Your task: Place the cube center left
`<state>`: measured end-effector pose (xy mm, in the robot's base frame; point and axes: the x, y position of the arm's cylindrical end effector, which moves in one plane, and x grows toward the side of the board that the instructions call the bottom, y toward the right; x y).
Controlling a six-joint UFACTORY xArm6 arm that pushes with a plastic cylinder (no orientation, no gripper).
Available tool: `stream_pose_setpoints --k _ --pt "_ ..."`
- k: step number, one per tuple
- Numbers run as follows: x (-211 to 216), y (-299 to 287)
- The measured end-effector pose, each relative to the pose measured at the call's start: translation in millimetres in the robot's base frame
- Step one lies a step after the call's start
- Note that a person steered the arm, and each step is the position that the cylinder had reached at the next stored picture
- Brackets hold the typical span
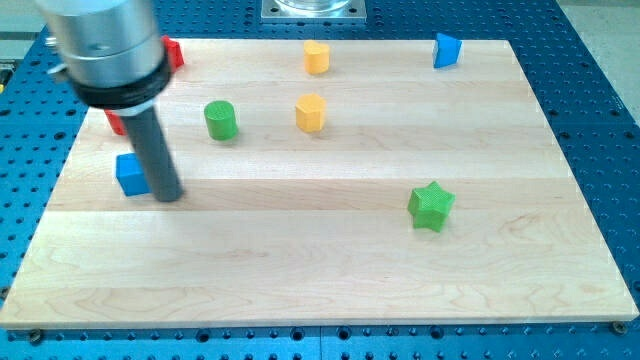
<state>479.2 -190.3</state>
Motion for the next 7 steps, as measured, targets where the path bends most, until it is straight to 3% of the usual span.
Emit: stream_pose_setpoints --k 1,2,4,6,7 --pt "0 -34" --pt "1 -27" --pt "31 -114" --pt "-6 -115" --pt "-54 -111"
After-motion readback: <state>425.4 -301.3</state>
